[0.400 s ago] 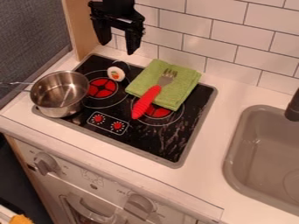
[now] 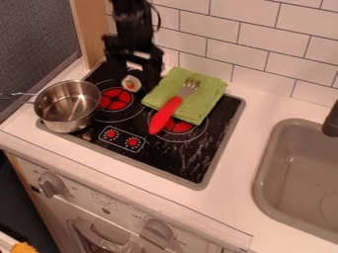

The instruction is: Move the red fork to right corner of the burner

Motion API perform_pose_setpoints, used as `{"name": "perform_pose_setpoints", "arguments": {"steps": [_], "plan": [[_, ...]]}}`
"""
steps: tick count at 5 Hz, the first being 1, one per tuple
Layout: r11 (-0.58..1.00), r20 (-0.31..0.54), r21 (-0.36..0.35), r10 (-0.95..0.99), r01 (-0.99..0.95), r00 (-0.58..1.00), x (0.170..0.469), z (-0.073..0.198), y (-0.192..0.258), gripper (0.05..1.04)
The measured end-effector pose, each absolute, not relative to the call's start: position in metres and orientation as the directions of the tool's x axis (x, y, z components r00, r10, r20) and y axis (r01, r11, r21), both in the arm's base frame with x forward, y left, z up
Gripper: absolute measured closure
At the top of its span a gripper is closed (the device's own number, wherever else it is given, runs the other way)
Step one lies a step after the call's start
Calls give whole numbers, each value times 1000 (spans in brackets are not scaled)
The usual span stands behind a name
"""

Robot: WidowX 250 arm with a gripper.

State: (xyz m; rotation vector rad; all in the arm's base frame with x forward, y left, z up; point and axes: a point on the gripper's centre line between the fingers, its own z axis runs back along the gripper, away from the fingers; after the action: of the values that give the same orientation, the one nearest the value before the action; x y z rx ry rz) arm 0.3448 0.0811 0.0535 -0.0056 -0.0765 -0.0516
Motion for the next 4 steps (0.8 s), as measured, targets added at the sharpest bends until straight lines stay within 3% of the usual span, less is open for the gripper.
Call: {"name": "perform_pose_setpoints", "arguments": {"steps": [2,4], "plan": [[994,58,-9,-105,106,993,319,41,44,83],[994,-20,-2,-106,106,994,317,12,34,83]]}}
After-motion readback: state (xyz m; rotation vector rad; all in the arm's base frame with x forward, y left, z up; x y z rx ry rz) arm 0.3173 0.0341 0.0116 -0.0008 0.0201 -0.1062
